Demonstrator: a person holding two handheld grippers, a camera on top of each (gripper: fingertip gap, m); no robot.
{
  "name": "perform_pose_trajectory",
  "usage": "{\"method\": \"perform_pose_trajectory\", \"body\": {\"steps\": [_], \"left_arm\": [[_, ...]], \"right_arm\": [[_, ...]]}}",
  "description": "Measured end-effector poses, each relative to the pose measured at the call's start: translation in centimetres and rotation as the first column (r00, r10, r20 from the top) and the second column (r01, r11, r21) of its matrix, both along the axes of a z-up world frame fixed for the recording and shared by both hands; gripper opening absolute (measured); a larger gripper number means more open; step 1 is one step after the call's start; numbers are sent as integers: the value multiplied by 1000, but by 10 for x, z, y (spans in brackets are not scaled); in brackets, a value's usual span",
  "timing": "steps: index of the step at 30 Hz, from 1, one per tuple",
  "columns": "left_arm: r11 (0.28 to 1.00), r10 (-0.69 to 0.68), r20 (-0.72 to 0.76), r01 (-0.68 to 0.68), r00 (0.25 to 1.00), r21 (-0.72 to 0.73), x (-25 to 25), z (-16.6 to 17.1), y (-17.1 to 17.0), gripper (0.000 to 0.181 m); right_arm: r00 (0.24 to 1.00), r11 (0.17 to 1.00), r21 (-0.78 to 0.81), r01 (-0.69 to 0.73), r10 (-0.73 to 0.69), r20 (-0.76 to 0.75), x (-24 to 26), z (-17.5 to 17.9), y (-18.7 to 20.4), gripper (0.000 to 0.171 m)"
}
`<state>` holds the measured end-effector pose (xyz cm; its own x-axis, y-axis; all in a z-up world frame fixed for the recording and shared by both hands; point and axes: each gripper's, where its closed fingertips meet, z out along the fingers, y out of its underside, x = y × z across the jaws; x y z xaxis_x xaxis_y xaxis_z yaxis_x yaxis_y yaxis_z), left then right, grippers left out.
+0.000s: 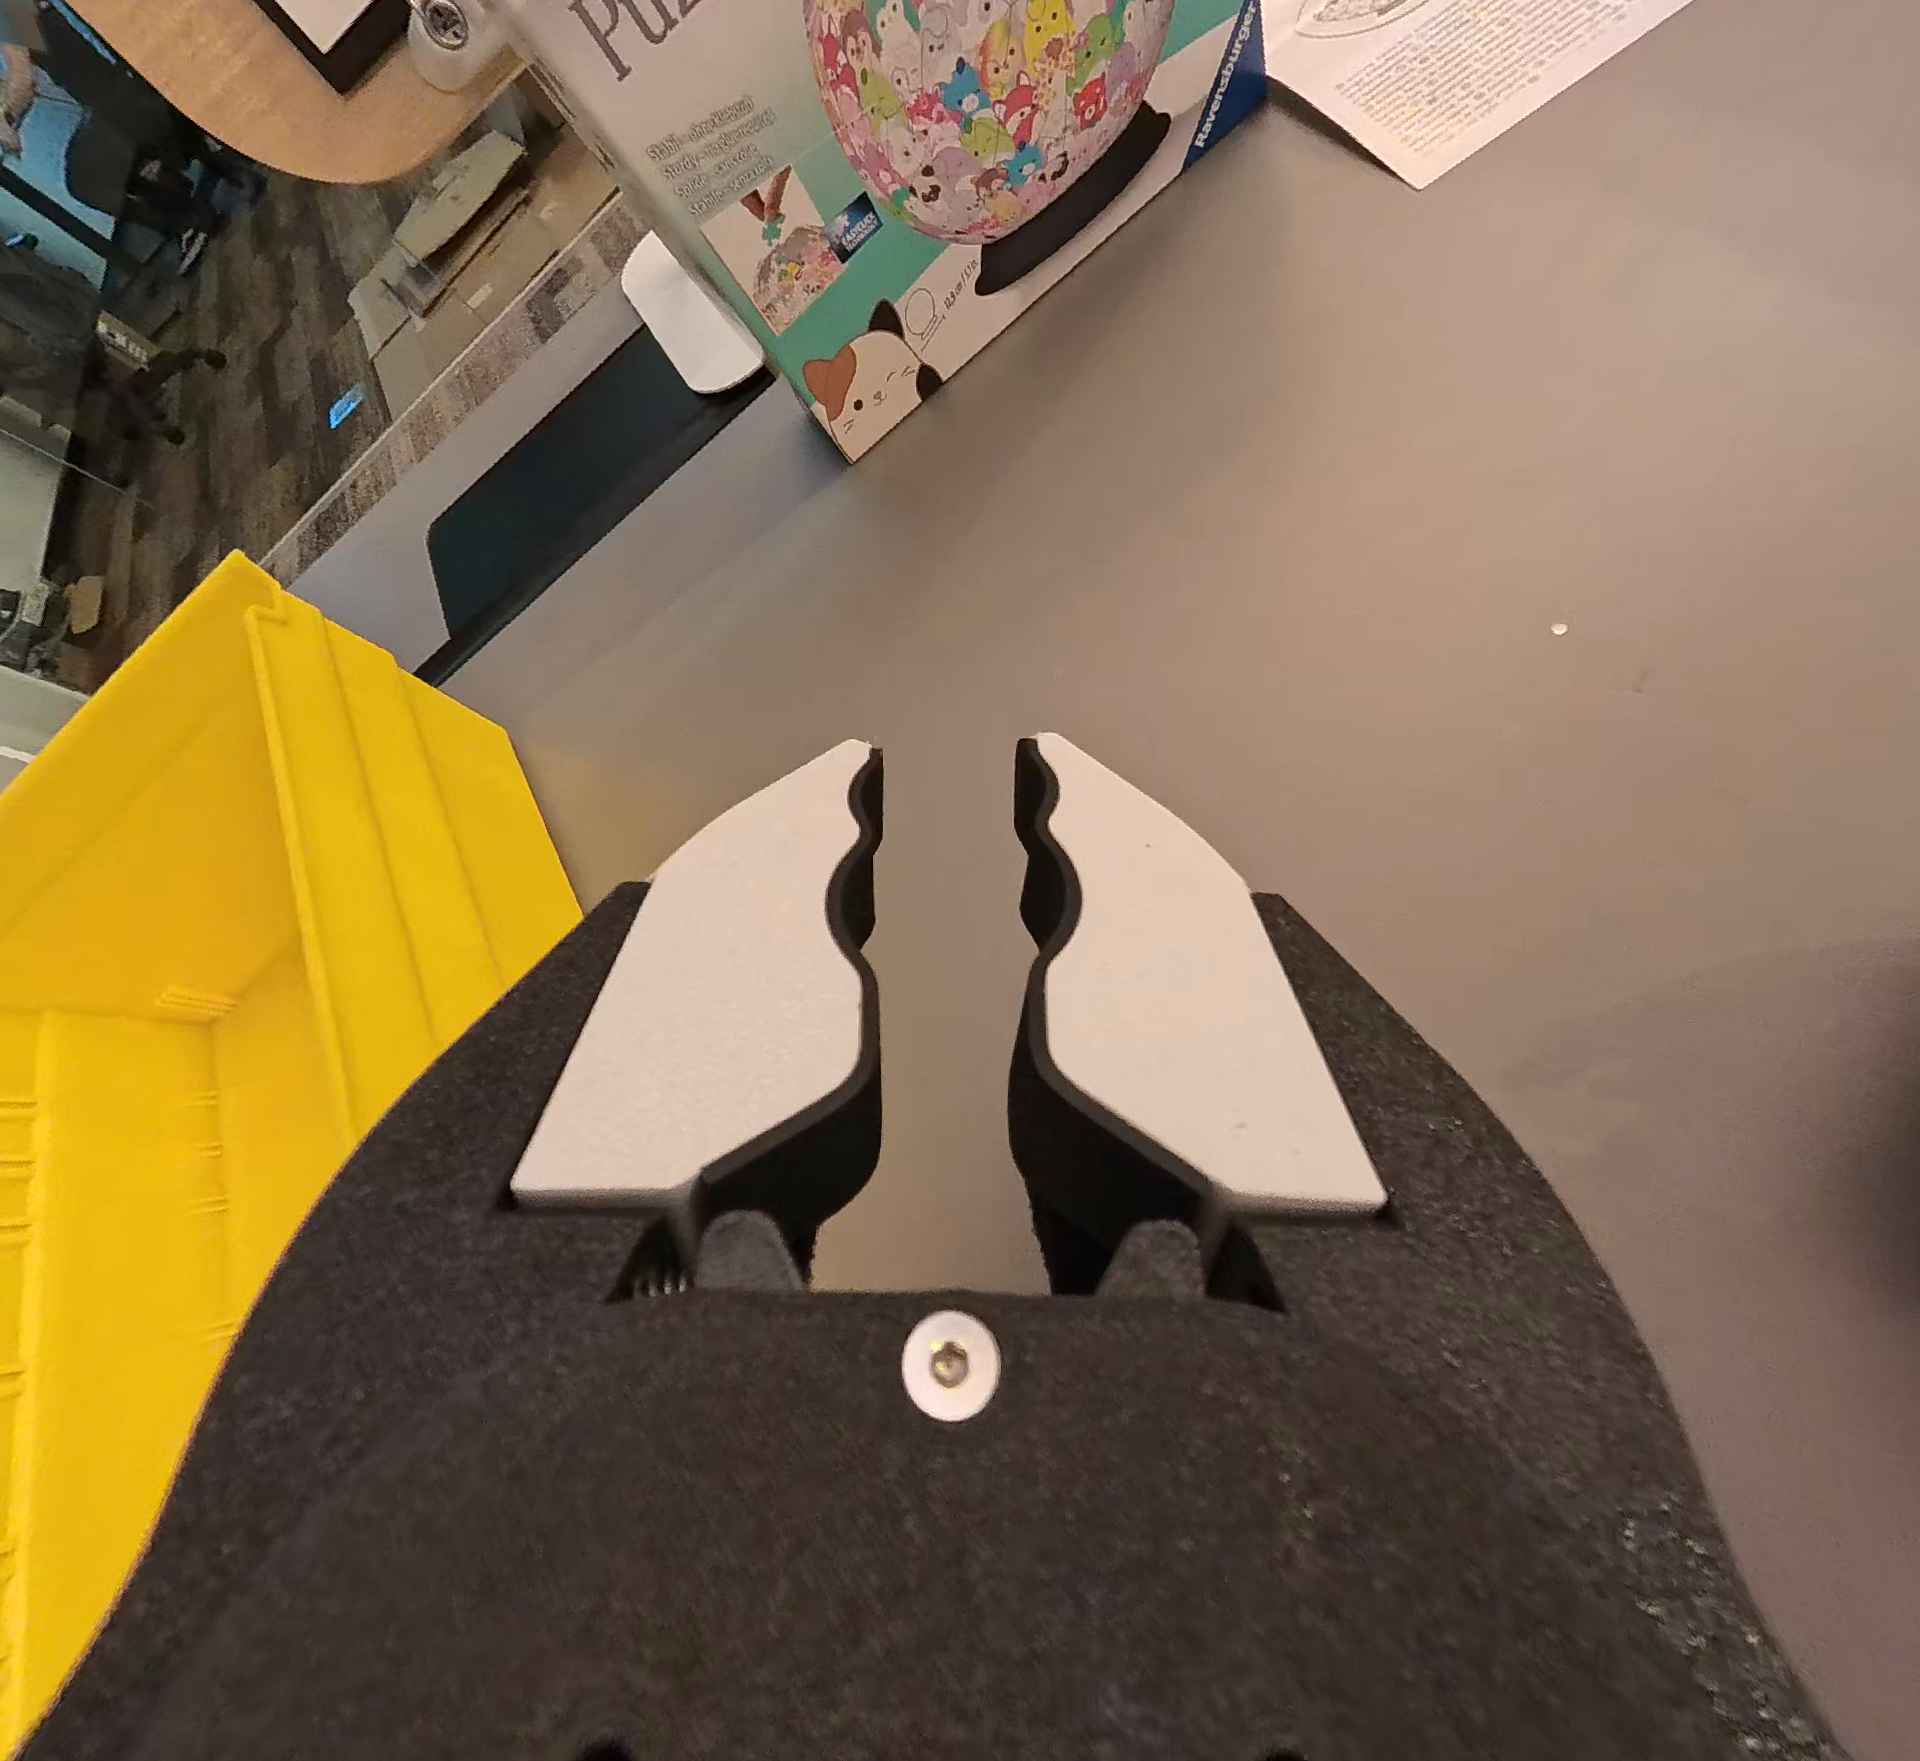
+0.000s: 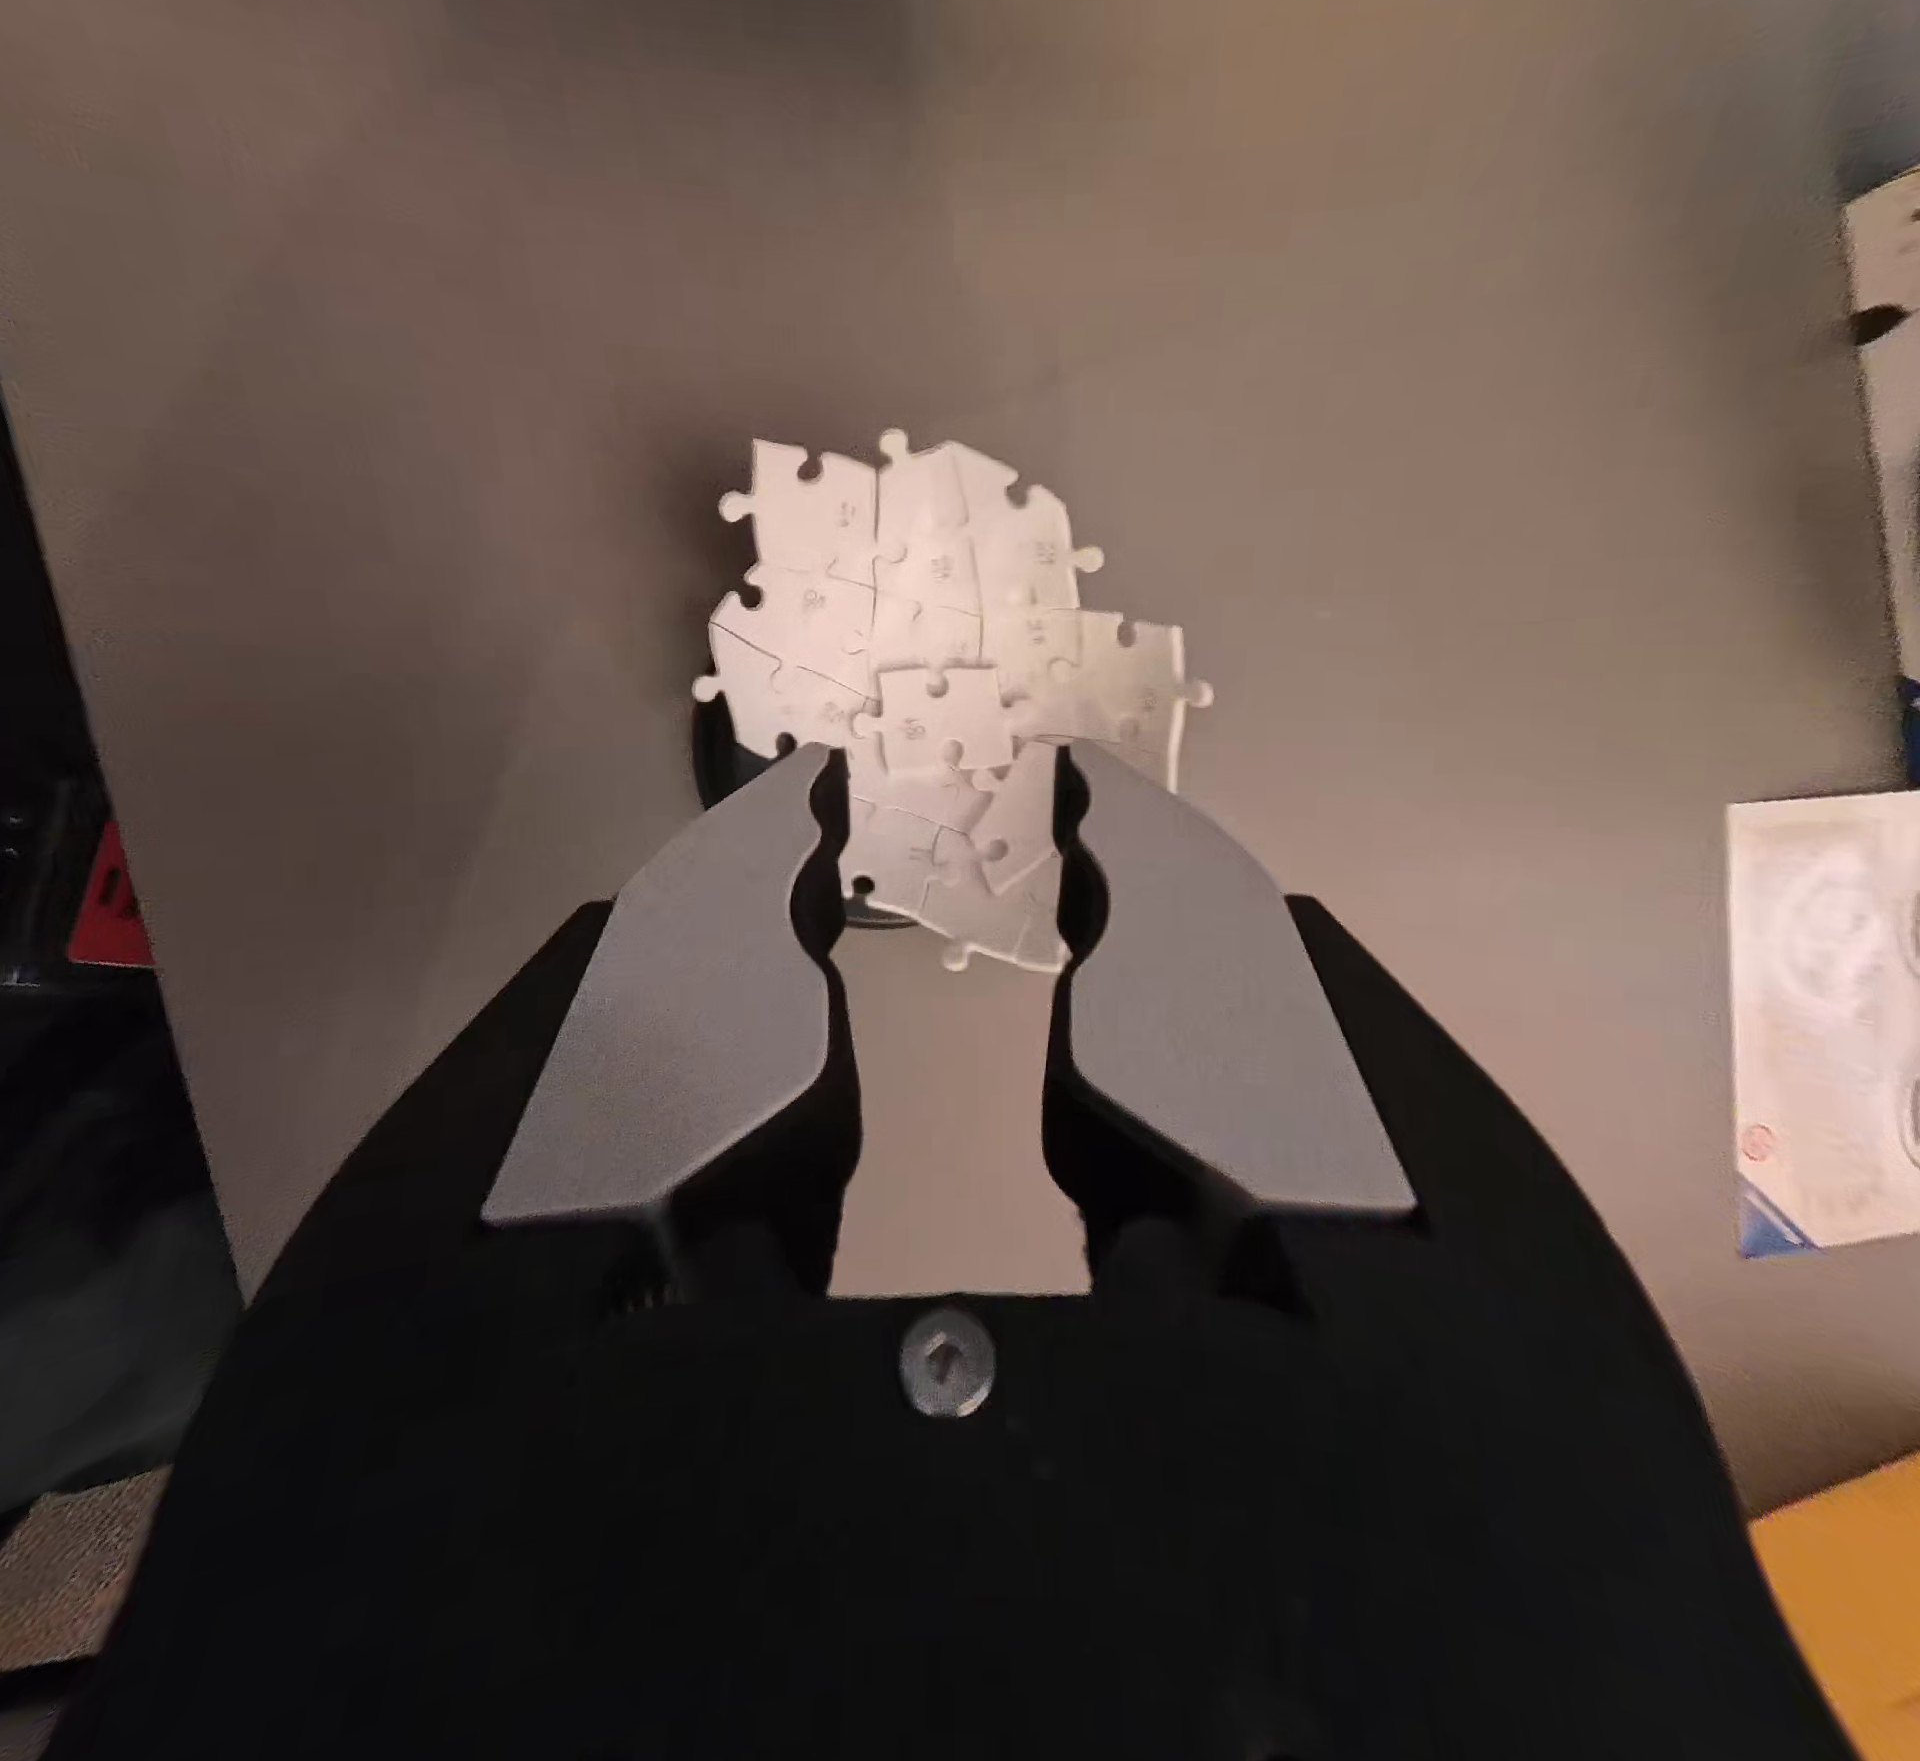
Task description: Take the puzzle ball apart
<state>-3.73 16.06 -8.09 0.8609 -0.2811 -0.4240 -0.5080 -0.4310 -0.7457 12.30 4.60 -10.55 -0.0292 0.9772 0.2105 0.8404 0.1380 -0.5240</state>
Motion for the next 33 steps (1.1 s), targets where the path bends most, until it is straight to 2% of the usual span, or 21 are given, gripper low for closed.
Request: {"method": "perform_pose_trajectory", "body": {"steps": [5,10,14,19,23,33], "left_arm": [[1000,-5,-4,5,1000,8,2,3,-1,24],[1000,-6,-5,6,1000,1,2,0,0,24],[1000,-5,-7,5,1000,-3,1,-1,0,24],[1000,-12,-5,12,1000,3,3,1,-1,24],[1000,-13,-16,13,1000,-15,4,-4,-1,24],[999,-13,-23,12,1000,-52,4,-14,1,24]], "right_arm": [[995,1000,0,9,-9,96,-7,-30,4,39],[993,999,-29,42,-38,115,-13,-43,9,38],[989,994,-66,85,-76,127,-14,-45,6,38],[983,993,19,119,-120,140,-13,-45,6,24],[974,981,122,150,-168,149,-9,-44,13,24],[969,971,155,180,-203,143,-6,-43,17,25]]}}
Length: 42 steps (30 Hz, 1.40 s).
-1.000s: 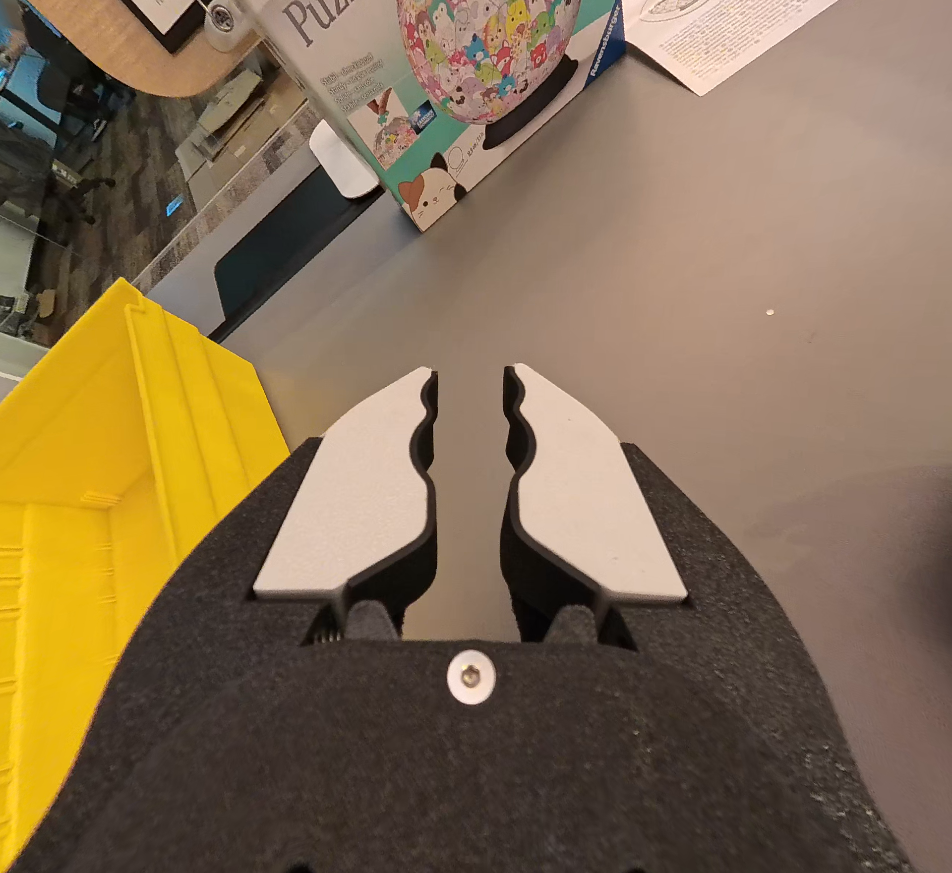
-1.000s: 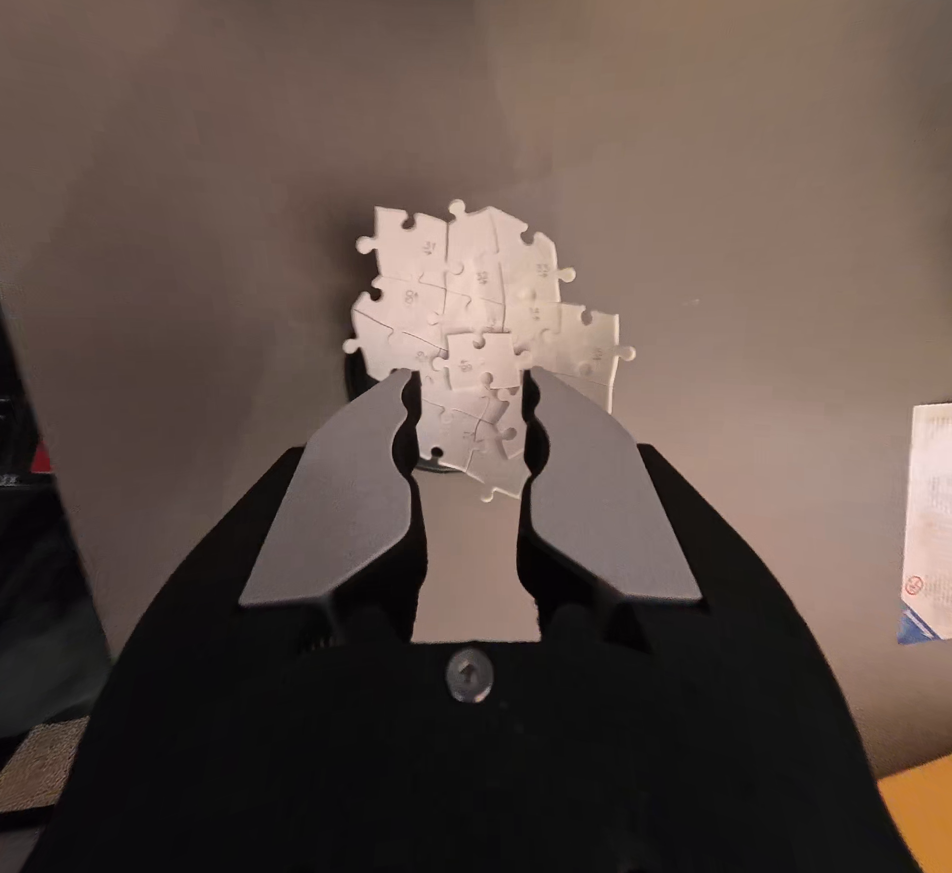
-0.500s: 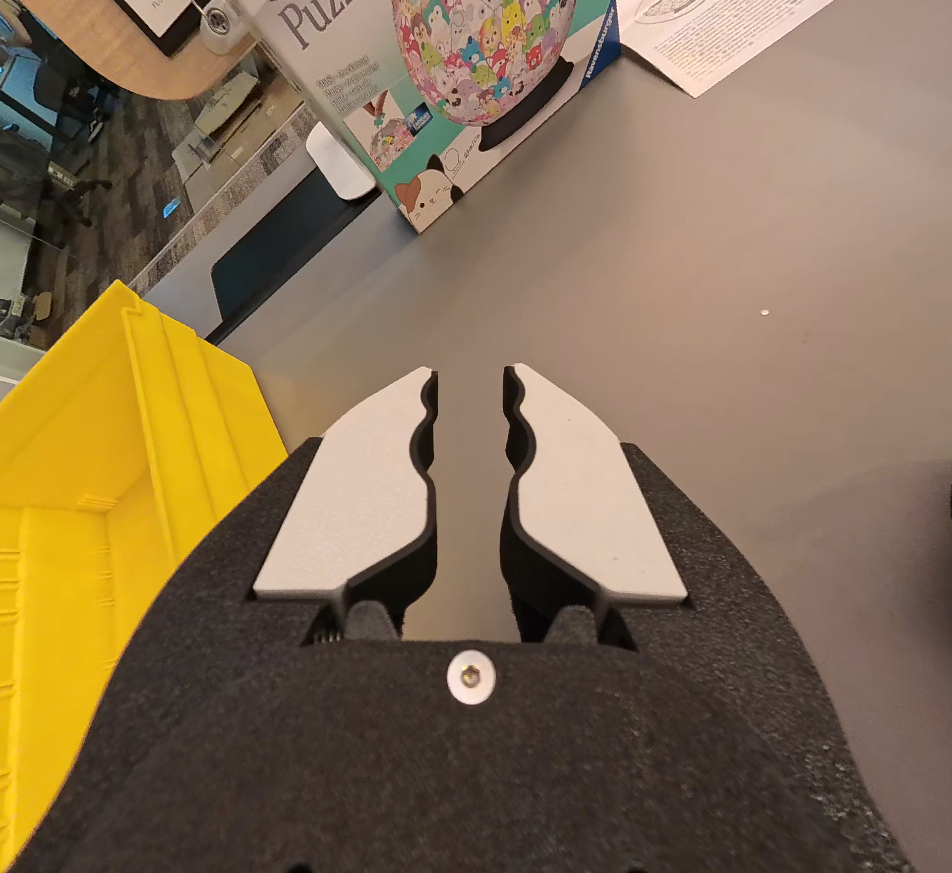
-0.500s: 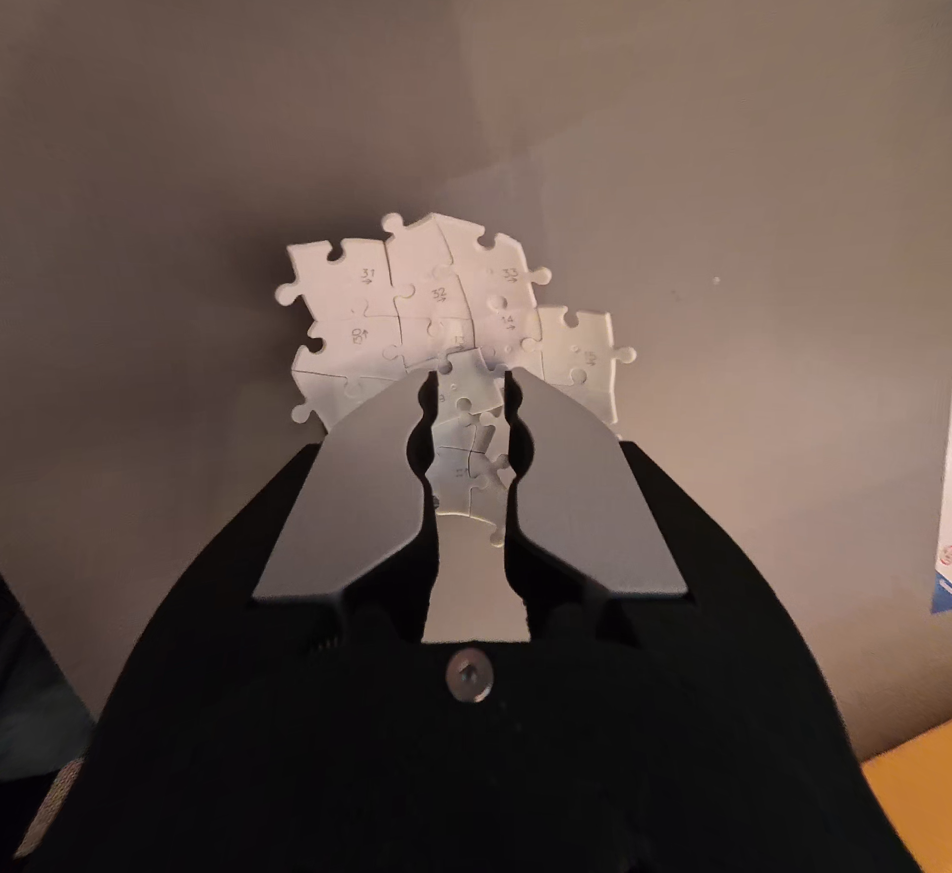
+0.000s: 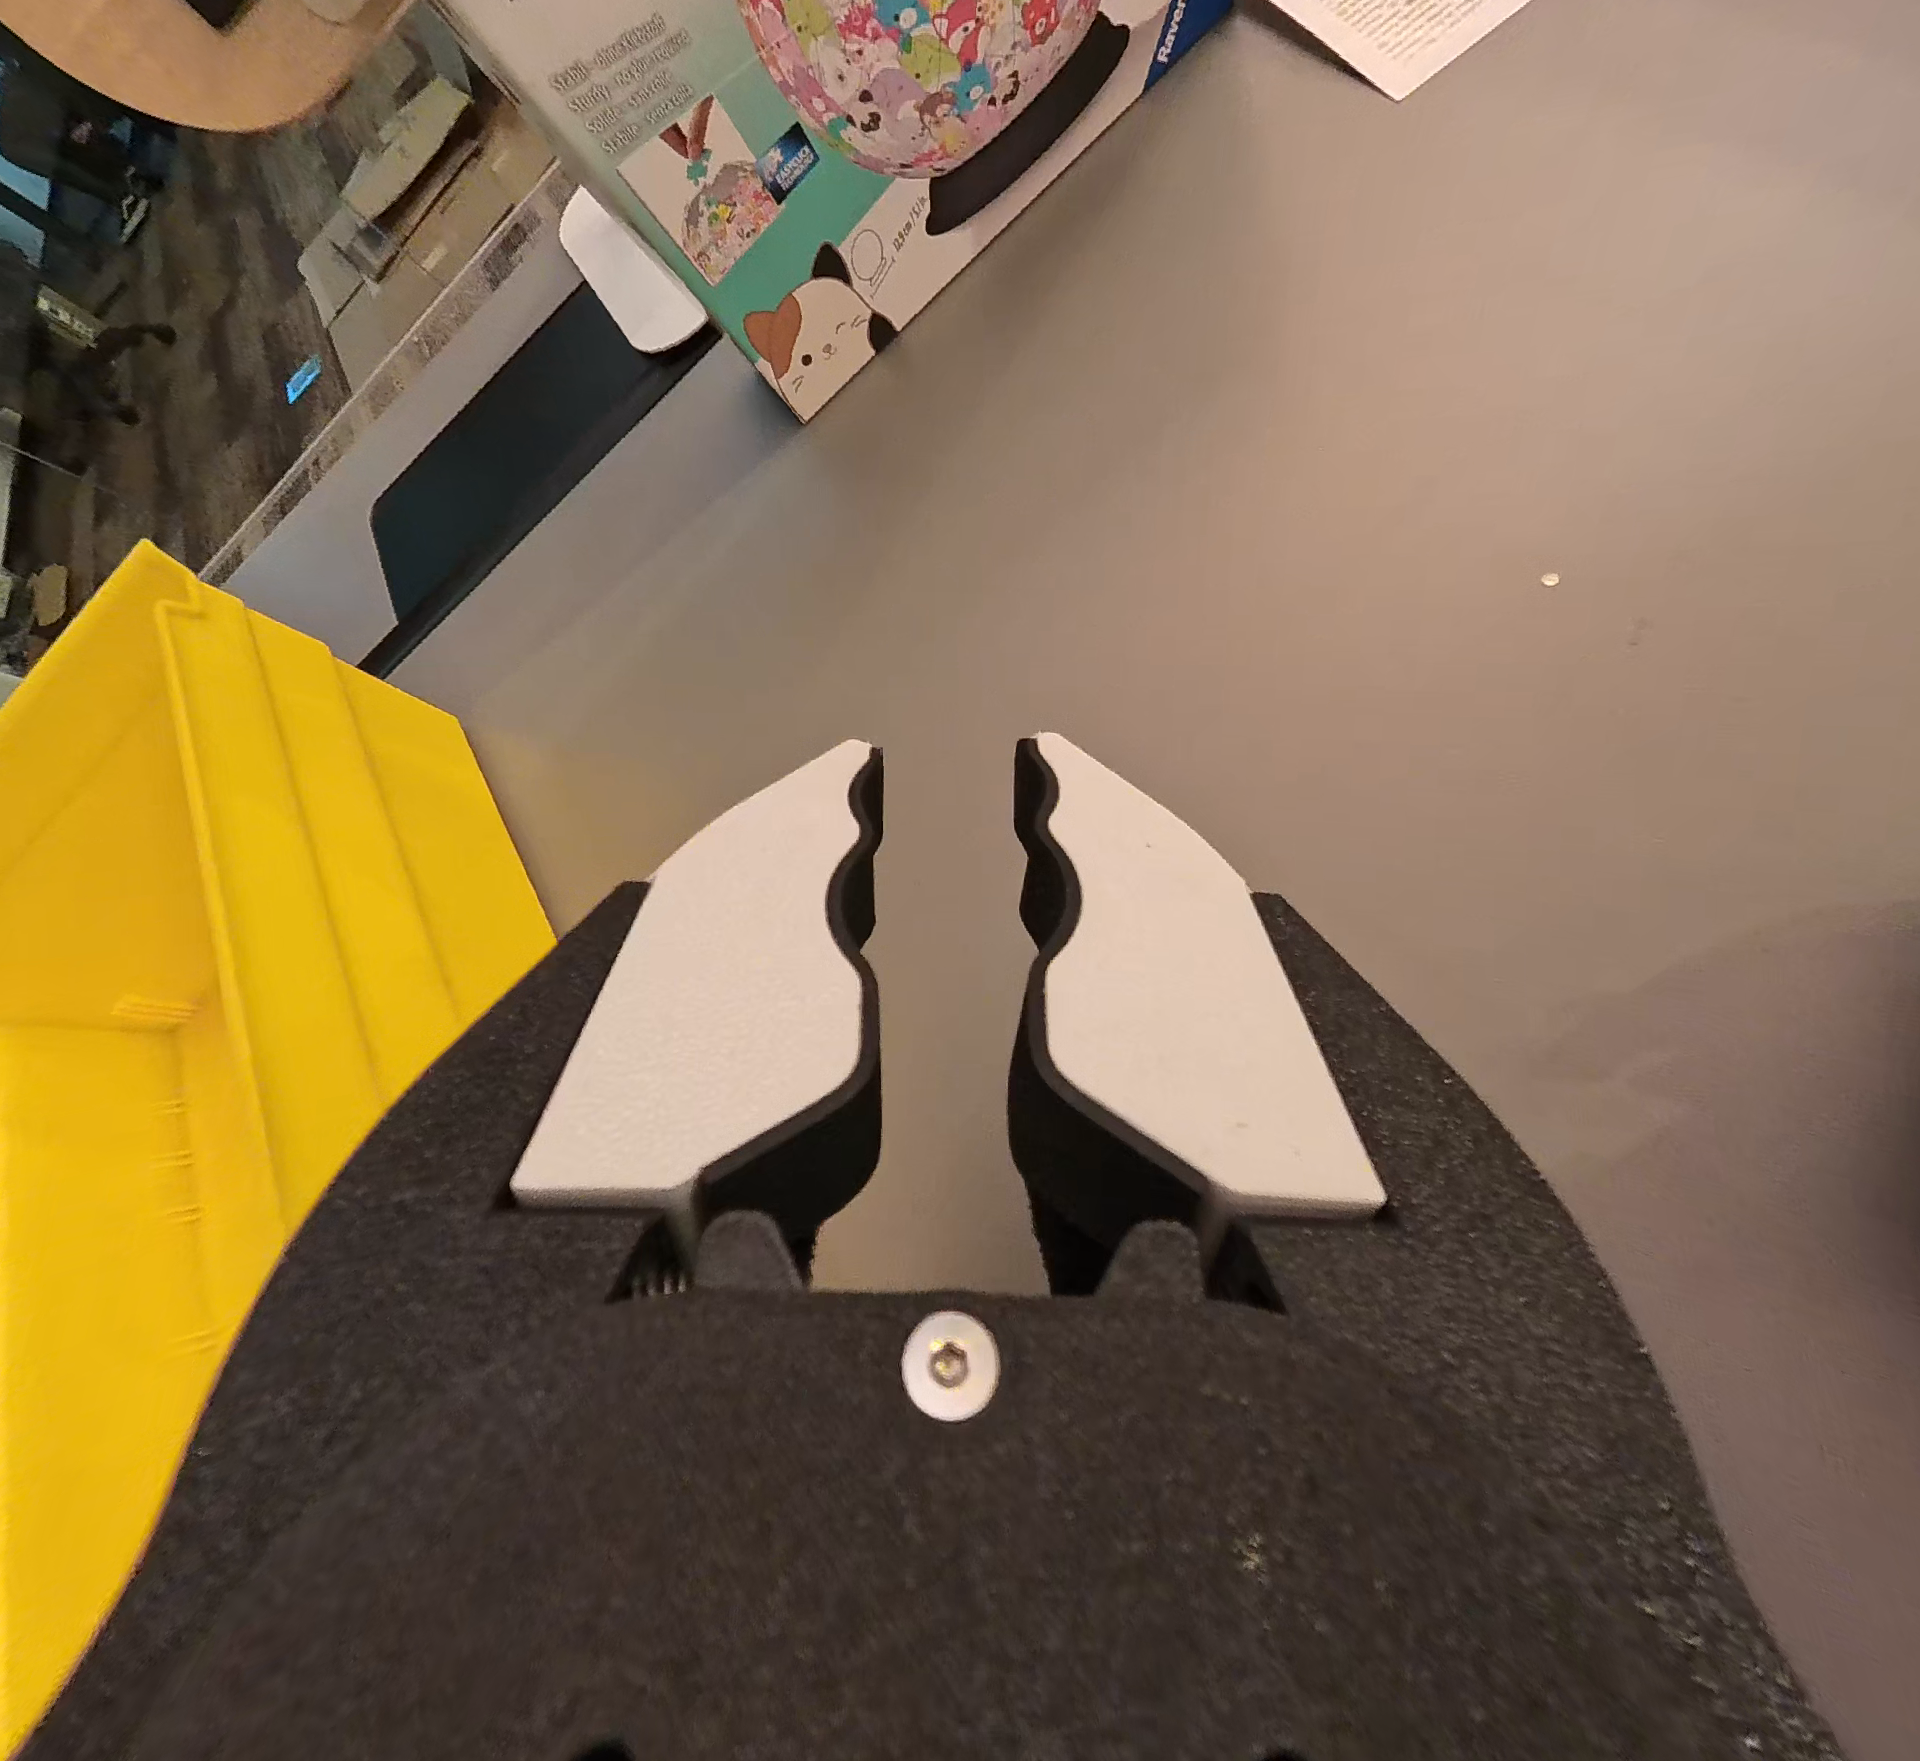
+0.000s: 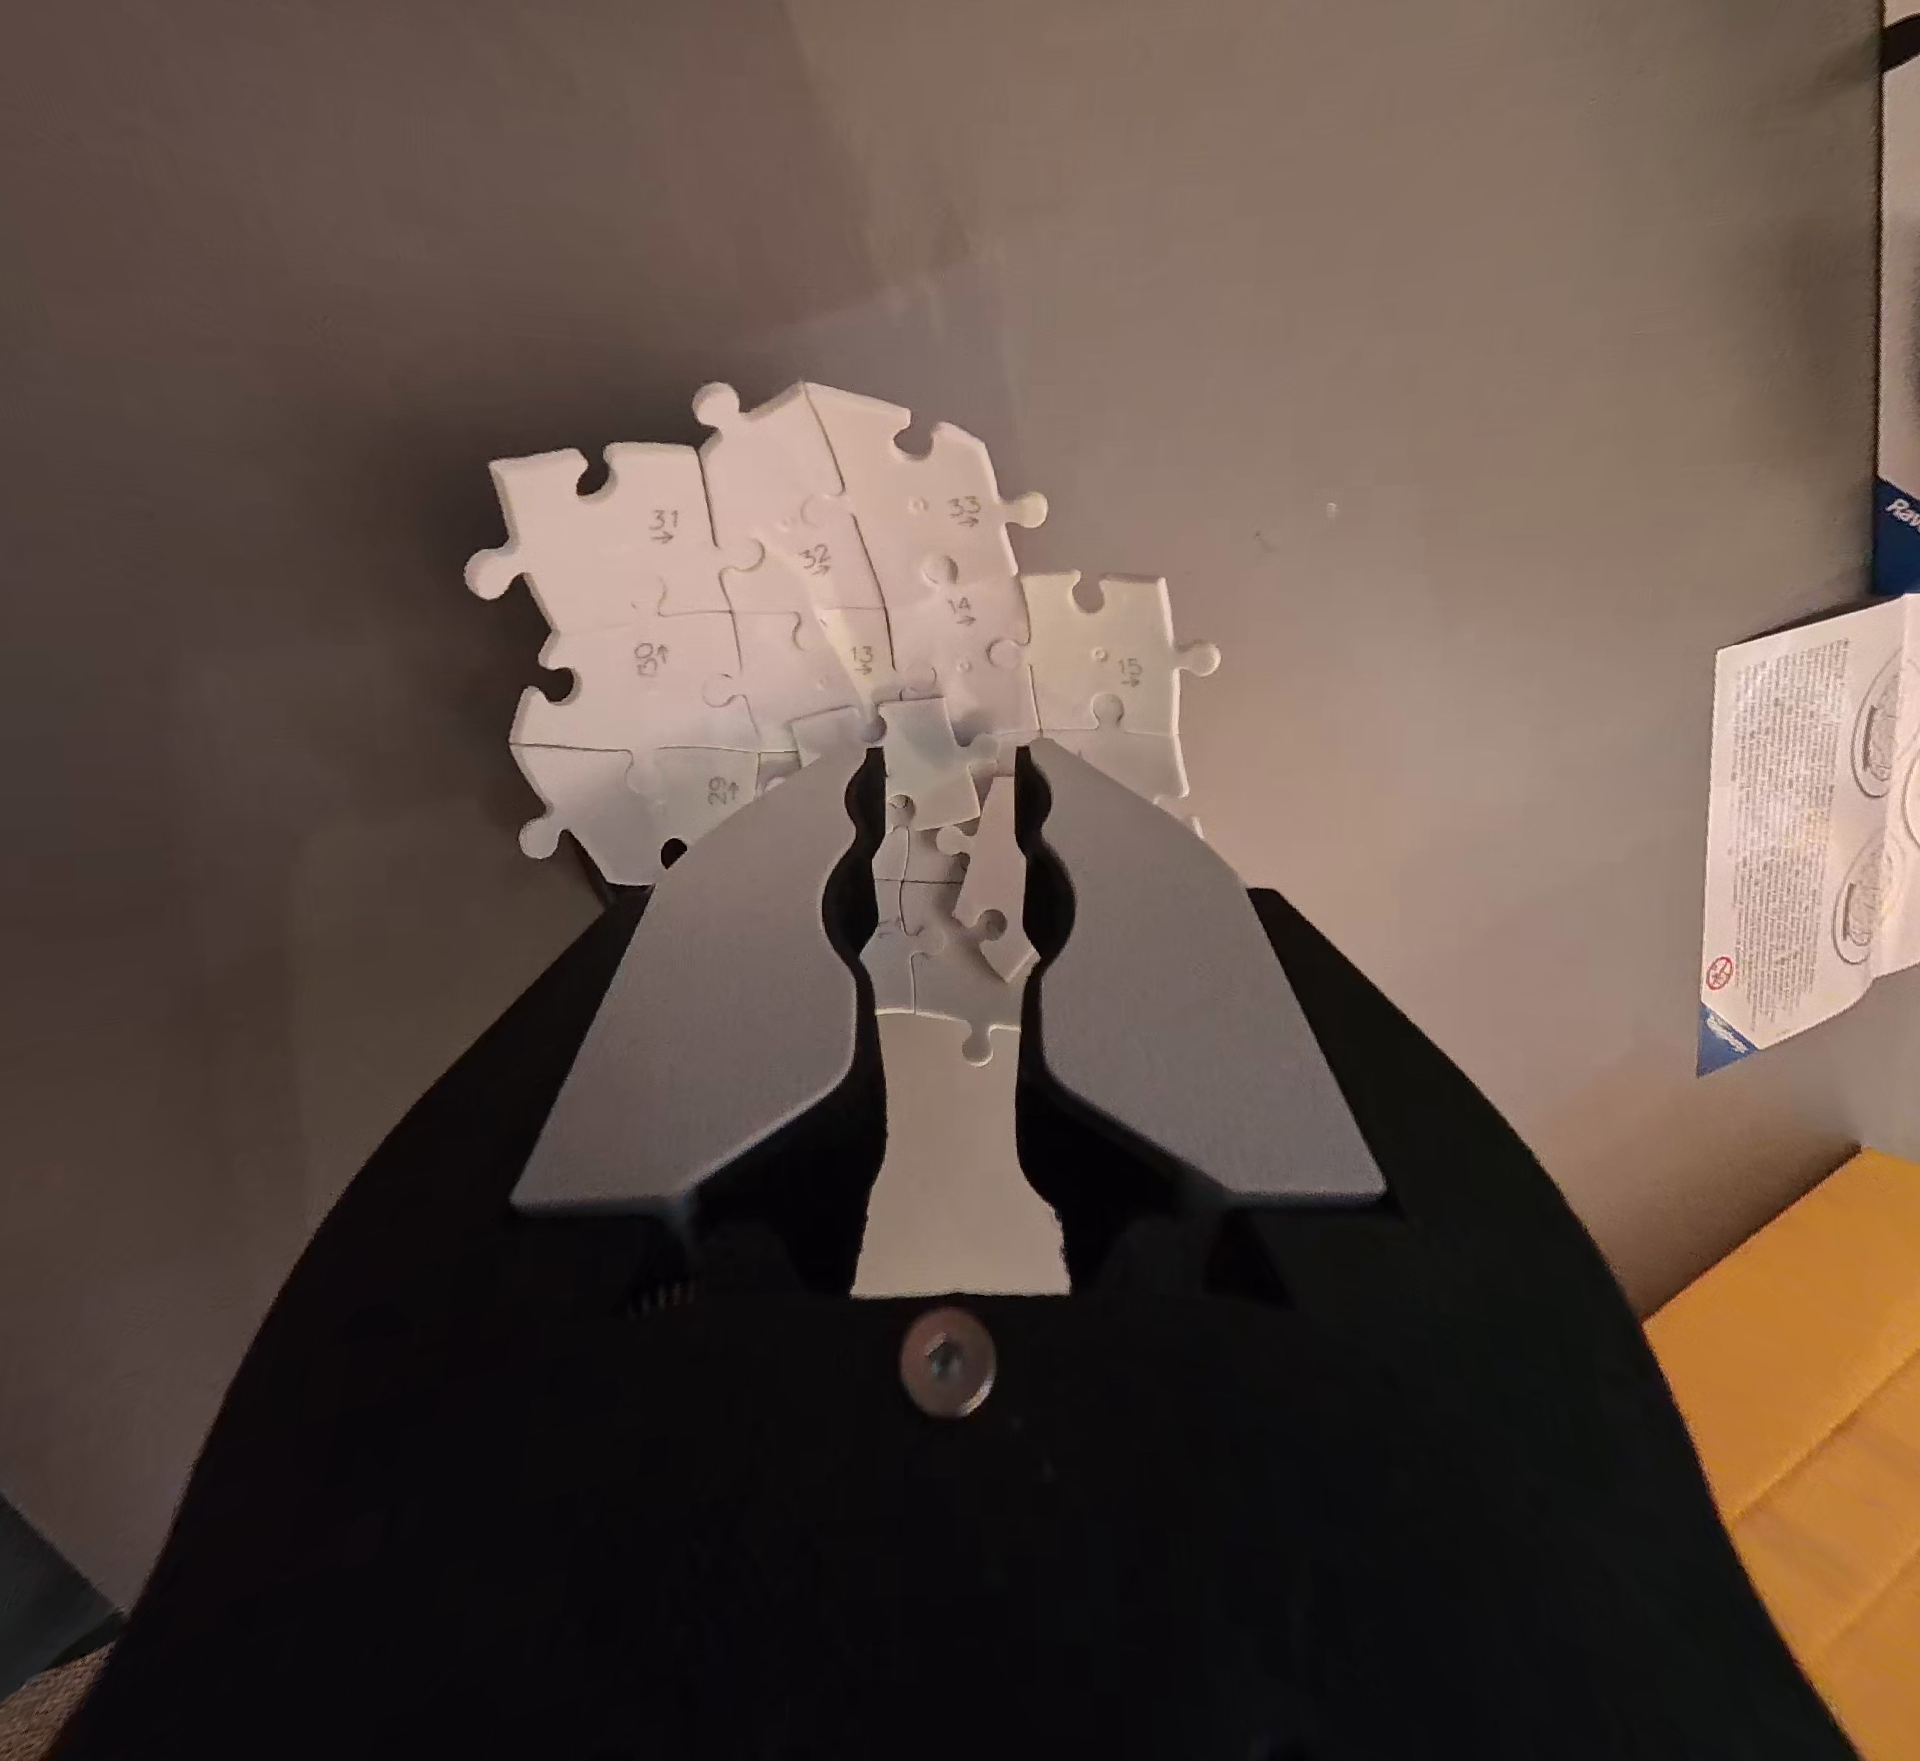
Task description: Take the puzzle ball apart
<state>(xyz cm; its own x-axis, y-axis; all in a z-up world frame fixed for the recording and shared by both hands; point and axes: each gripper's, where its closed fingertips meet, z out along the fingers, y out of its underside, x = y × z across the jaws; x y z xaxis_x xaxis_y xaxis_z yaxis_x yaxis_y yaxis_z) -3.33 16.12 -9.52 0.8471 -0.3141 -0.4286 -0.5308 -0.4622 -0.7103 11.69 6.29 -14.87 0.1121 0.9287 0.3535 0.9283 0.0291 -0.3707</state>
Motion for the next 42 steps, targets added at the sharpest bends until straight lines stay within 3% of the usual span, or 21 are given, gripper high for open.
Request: {"method": "perform_pose_trajectory", "body": {"steps": [4,8,13,23,28,42], "left_arm": [[1000,-2,5,2,1000,0,0,1,0,24],[1000,0,8,0,1000,5,-1,3,-1,24],[1000,-4,19,4,1000,13,0,7,-2,24],[1000,-7,23,6,1000,16,0,9,-2,24],[1000,-10,18,10,1000,17,1,8,-2,24],[1000,-16,20,16,1000,9,1,7,-3,24]], "right_arm": [[997,998,-23,53,-54,-48,1,5,3,25],[972,976,-163,146,-172,-160,0,13,-1,31],[965,948,-277,157,-207,-162,-3,1,-12,35],[973,974,-151,168,-188,-132,-1,0,-6,38],[967,958,-219,186,-218,-133,-1,-1,-6,36],[984,948,-310,76,-122,-131,-2,-3,-11,28]]}}
